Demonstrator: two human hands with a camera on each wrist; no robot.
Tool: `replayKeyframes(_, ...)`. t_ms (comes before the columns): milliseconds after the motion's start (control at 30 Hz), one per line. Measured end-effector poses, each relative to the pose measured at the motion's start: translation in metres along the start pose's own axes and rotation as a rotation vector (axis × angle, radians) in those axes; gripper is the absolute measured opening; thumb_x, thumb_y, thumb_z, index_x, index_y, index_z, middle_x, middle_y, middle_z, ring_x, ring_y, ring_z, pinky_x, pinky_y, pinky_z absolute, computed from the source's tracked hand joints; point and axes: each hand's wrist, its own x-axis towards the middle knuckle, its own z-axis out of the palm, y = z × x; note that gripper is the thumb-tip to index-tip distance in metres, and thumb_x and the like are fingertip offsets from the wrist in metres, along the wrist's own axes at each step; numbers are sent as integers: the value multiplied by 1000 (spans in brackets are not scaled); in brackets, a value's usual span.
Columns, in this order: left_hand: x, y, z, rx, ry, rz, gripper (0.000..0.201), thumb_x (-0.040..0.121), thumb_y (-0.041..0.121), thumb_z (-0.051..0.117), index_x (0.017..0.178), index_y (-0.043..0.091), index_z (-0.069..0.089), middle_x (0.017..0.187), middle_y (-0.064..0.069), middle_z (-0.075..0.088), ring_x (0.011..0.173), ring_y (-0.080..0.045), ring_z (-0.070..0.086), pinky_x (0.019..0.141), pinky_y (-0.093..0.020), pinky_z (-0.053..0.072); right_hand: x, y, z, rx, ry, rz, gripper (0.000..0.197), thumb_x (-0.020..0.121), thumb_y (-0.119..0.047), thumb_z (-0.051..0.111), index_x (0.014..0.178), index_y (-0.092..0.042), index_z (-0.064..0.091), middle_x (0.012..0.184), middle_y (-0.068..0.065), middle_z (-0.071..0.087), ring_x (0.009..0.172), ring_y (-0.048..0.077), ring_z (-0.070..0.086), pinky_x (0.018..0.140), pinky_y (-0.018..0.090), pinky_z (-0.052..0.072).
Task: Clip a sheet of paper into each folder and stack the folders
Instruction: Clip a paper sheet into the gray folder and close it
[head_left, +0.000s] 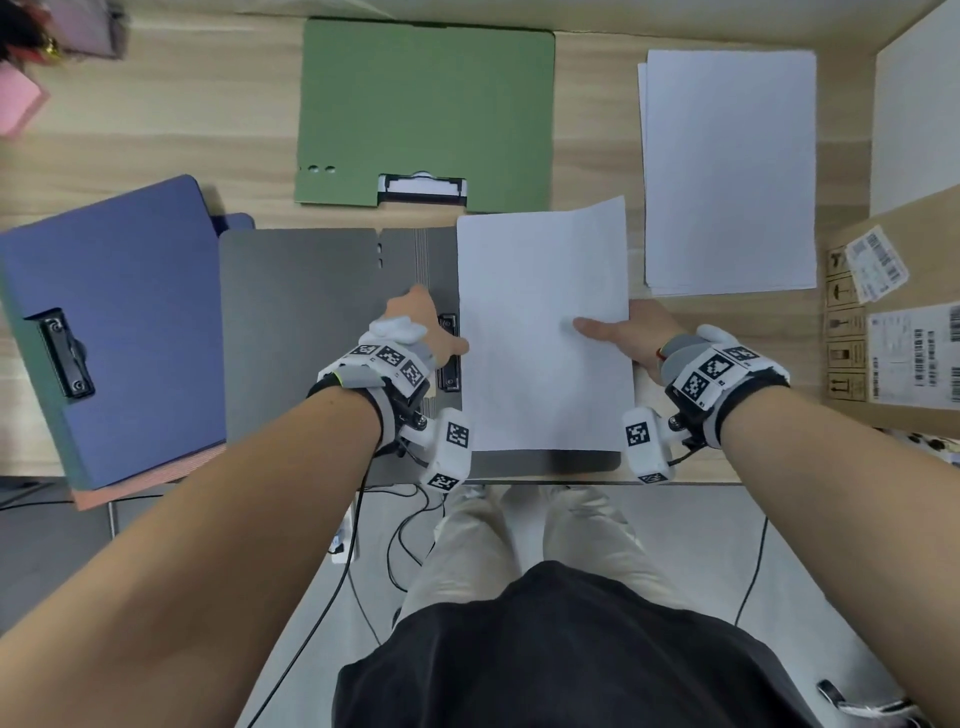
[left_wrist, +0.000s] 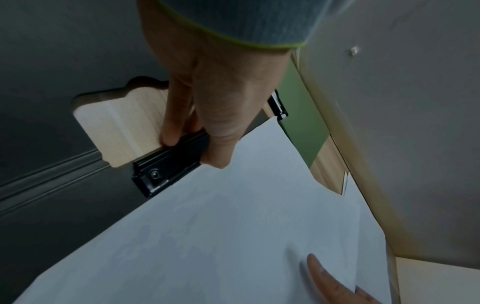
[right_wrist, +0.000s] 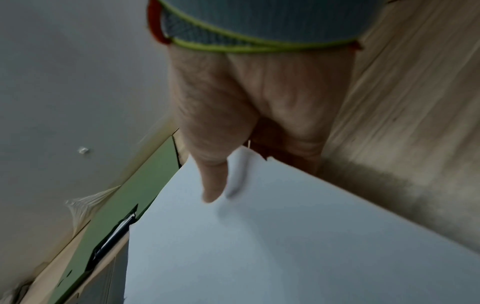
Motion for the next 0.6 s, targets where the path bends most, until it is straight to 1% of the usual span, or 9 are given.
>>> replayKeyframes(67,0,-1,-2,-3,4,12,55,73,42,79,110,11,52,90,-6,60,82,-27,64,78,-36,56,6,4,-1,29,32,-4,81,52,-61,80,119,-17,66,115,-1,71,104,24,66,98,44,50)
replayKeyframes(133,1,-5,-2,-24,-9,19,46,73,40,79,100,14,51,79,-2,58,77,-23,62,77,-33,56,11,7,-3,29,31,12,84,50,-59,81,119,-13,66,113,2,71,103,26,66,97,45,51)
replayKeyframes(200,2,-9,-2,-56,-24,26,41,71,39,78,96,18,53,81,-3,66,78,-23,68,80,-36,59,15,8,-3,32,6,34,80,52,-54,84,118,-12,66,112,3,71,102,27,67,96,46,51)
replayKeyframes(267,1,-13,-2,-92,-37,36,47,61,43,75,98,20,58,85,-5,72,78,-23,73,80,-39,61,17,7,-5,20,-22,54,83,49,-54,87,118,-12,66,112,2,71,101,27,68,96,45,52)
replayKeyframes(300,2,-14,-1,-110,-45,37,53,55,45,72,101,22,59,85,-4,72,77,-23,73,79,-39,61,16,5,-4,21,-33,63,80,51,-52,88,117,-12,66,111,2,71,101,27,68,96,45,52)
replayKeyframes(333,3,-16,0,-125,-51,37,58,51,46,69,103,23,59,86,-2,72,75,-22,73,79,-38,61,14,2,-4,31,-42,72,72,57,-47,88,116,-12,66,111,3,72,101,27,68,96,44,52)
replayKeyframes(400,5,-18,1,-156,-52,39,58,51,45,69,103,23,59,88,-1,71,74,-21,72,78,-38,61,13,0,-2,64,-52,81,55,68,-35,87,113,-10,67,109,4,72,99,26,69,95,43,53)
replayKeyframes(433,6,-19,2,-170,-54,39,56,50,44,70,102,23,59,88,0,72,73,-21,72,77,-38,61,12,-2,-1,69,-50,81,53,70,-33,86,113,-10,67,108,4,72,98,26,69,95,43,53)
replayKeyframes(600,8,-23,2,-223,-76,30,57,45,47,67,99,28,57,83,4,72,69,-18,74,77,-37,62,13,-5,5,59,-29,73,56,71,-35,85,115,-7,65,109,5,72,99,26,68,92,39,54)
